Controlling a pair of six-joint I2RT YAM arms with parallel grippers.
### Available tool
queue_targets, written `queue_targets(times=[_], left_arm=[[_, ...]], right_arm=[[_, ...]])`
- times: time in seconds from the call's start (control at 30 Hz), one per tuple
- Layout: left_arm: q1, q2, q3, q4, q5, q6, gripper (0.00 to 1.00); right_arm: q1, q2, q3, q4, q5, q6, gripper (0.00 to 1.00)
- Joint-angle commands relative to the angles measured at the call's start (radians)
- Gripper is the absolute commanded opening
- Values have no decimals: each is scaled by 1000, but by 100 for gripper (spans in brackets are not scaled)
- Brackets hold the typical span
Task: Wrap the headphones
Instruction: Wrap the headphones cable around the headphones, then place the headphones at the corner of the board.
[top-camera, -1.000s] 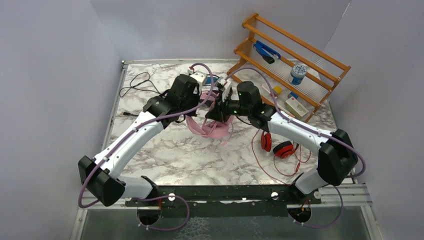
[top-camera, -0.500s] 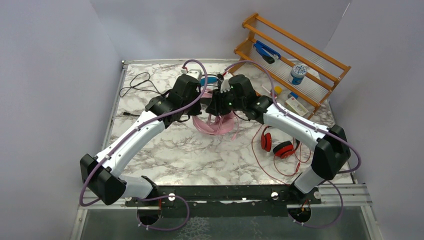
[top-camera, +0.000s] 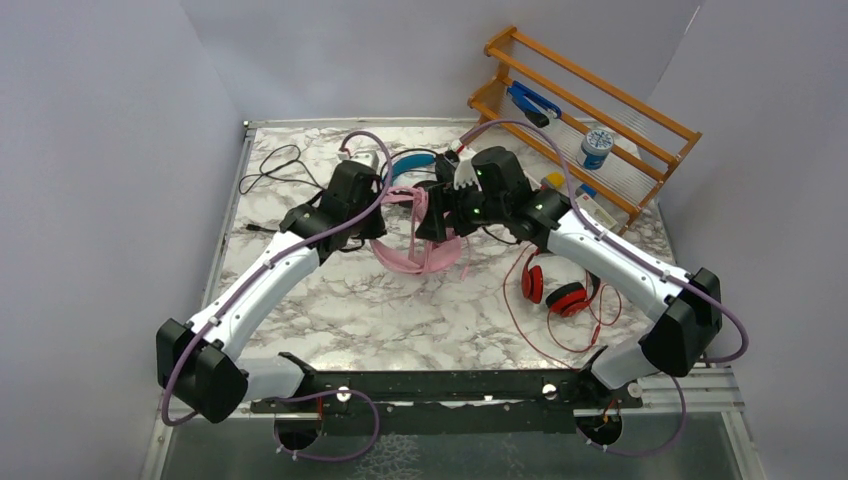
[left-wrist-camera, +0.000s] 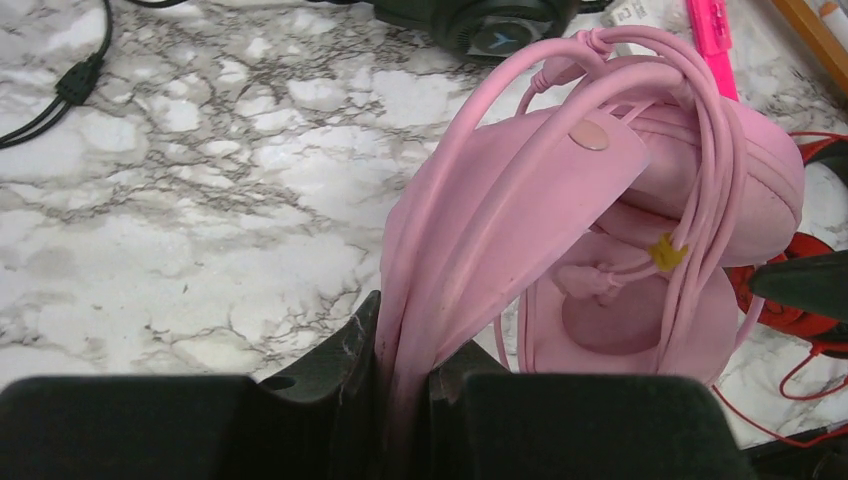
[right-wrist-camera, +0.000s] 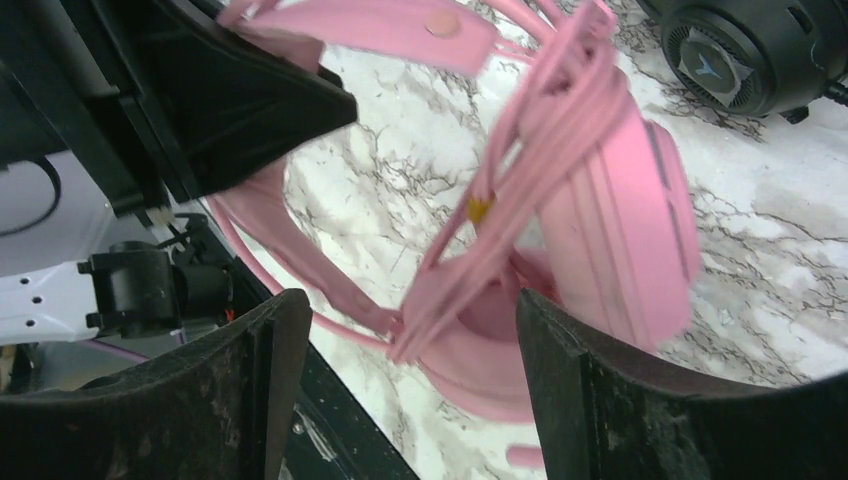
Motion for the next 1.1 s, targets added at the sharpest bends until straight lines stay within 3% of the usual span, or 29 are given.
queue_targets(times=[0.0, 0.27, 0.4, 0.5, 0.73, 0.9, 1.07], left_arm=[[63, -114, -54, 105, 57, -49, 0], [273, -288, -310, 121, 75, -128, 0], [391, -394, -411, 124, 17, -224, 0], [503, -440, -474, 131, 38, -250, 0], [800, -489, -536, 55, 4, -274, 0], [895, -469, -515, -65, -145, -373, 0], [918, -471, -532, -107, -236, -454, 0]], right_arm=[[-5, -14, 55, -99, -31, -49, 81], [-5, -106, 59, -55, 21, -130, 91], [-5, -118, -31, 26, -59, -116, 91], [-4, -121, -86, 56, -140, -111, 91], [-5, -164, -126, 29, -155, -143, 92], [-5, -176, -151, 44, -249, -112, 91], [-5, -190, -157, 31, -255, -119, 92]])
